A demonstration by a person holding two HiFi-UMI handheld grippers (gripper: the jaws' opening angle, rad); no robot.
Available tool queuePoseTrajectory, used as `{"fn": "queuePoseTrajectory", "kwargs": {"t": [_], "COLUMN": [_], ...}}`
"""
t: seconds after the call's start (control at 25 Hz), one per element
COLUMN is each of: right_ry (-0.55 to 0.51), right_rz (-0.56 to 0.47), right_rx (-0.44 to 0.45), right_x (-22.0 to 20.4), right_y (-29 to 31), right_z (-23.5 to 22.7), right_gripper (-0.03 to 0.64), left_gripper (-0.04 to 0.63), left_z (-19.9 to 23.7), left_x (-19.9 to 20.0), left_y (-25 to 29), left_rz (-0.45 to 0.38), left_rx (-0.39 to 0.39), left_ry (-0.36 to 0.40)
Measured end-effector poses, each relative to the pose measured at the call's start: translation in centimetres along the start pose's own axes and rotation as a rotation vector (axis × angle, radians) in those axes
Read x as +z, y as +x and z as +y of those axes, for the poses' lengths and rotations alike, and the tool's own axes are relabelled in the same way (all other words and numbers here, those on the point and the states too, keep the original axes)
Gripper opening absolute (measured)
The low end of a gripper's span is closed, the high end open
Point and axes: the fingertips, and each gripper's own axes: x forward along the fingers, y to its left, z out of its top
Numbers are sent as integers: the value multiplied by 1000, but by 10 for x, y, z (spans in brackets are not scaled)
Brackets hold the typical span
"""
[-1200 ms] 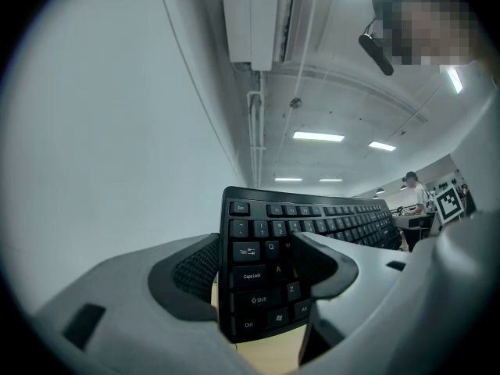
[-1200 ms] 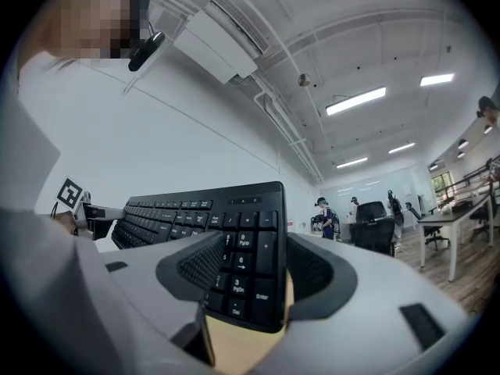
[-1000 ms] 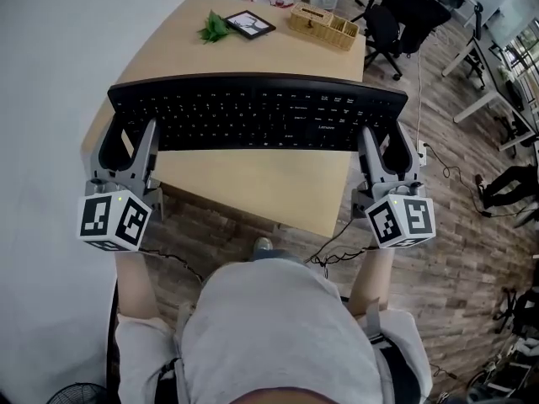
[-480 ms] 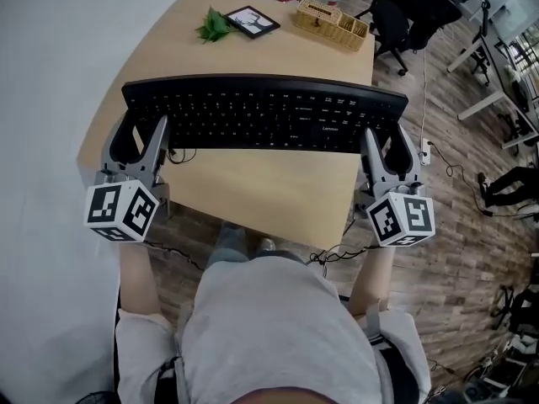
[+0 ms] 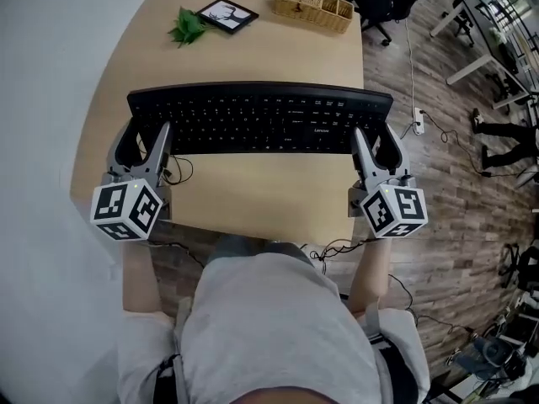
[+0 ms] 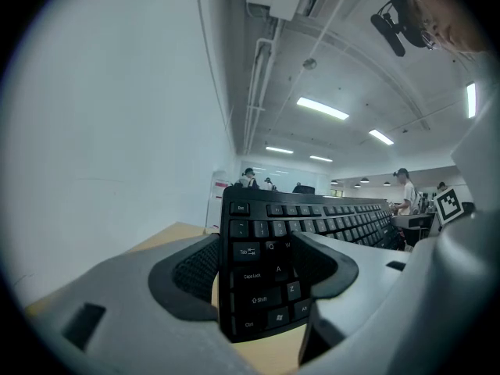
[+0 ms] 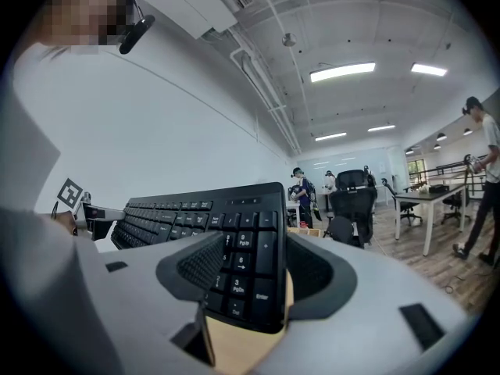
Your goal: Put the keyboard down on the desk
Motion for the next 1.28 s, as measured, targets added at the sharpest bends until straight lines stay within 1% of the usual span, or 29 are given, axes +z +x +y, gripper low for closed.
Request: {"fn": "queuePoseTrajectory", "kwargs": {"t": [0.28,0.52,1.04,1.28], "right_ry": [43,87,168,195], "right_rz": [104,200,397,468], "right_rx": [-74,-129,-196,-216], "right_x": [-45,-82,-157,-192], "right_y": [12,18,23,27], "right_z": [-15,-27,-45,-43], "right_gripper": [239,239,239,239], "left_gripper": [265,265,265,265], "left_z": [7,9,10,19], "left_x": [-42,-78,-157,-194], "left_y": [44,75,111,119], "left_rz": [109,215,434,511], "left_rx": [-63,-101,-140,-147], "left_ry": [-18,-37,-82,-99]}}
